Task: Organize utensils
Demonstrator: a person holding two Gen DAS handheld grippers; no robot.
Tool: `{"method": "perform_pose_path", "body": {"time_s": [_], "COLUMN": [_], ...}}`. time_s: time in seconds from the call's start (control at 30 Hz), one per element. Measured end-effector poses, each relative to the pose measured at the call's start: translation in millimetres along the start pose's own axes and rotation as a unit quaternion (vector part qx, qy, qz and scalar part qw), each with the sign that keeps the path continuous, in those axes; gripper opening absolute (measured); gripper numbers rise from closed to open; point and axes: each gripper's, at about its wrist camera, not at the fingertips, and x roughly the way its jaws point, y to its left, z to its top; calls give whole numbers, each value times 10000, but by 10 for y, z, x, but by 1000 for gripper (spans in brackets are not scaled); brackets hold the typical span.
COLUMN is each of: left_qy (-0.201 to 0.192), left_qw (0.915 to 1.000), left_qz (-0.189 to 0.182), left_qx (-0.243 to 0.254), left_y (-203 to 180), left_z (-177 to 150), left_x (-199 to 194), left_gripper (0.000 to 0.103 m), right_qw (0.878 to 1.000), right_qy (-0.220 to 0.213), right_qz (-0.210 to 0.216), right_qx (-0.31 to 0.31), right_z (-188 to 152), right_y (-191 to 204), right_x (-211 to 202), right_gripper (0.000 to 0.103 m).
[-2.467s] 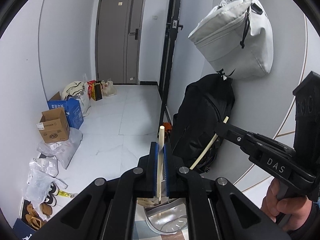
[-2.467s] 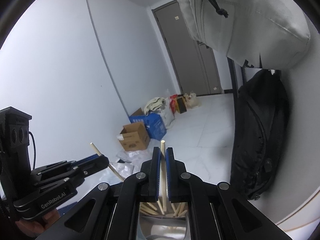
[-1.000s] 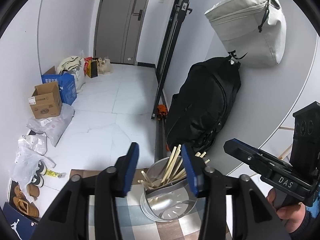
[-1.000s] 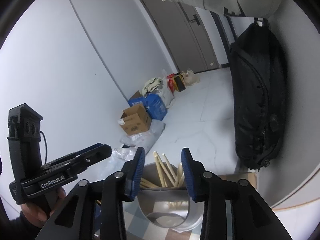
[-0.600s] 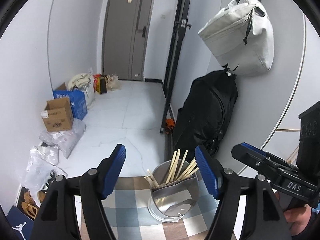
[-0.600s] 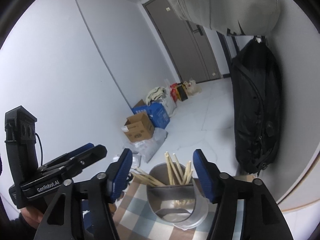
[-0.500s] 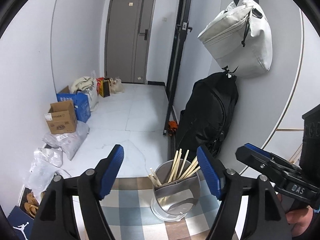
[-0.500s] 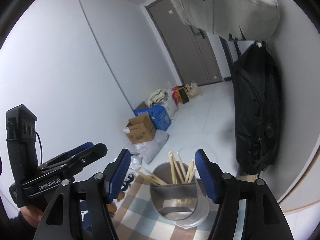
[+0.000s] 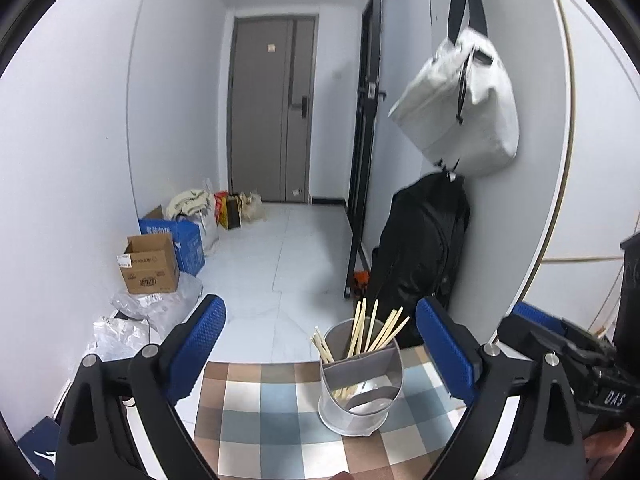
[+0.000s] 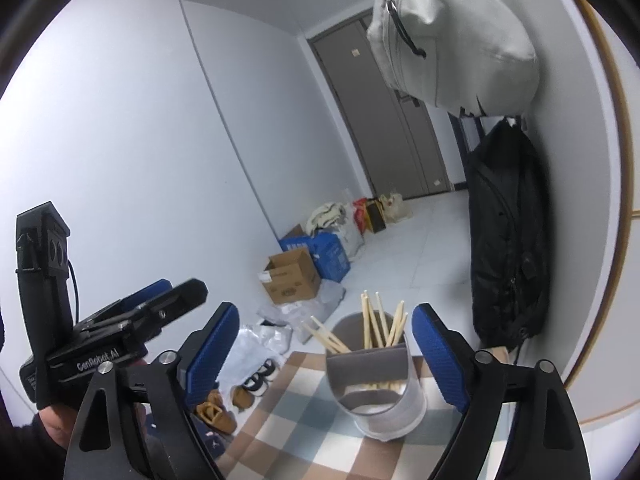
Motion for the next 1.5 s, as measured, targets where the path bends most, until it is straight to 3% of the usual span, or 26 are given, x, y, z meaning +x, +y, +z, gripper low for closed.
{"method": "perform_pose_path", "body": {"time_s": [0.23,0.3,0.83,1.27,1.5], "left_qy": [-283,-315,-621,-548,-336], "left_qw": [9996,9995,9976,9959,9963], "left_qz": [-45,-30,289,691,780], "left_qx": [53,72,-17,-178,-151], "left_y": [-52,-61,-18,64,85], "left_z": [-75,-106,-596,-1149,-1312], "left_x": [-272,-316,-656,-377,-155], "left_gripper": [96,100,101,101,101], "right_qw": [9997,9996,9973,9925,9949], "right_qy": [-197,-261,-531,-559,-382], "right_qz": [-33,-38,-174,-494,-605], "right_qx": [-111,-122,-470,-971,-709], "right_z": [-120,-157,-616,-1151,-1313], "right_y": [104,134,247,230,119], "right_x": [-260,-327,-677,-594,-362], "right_gripper": [97,98,103,103,103]}}
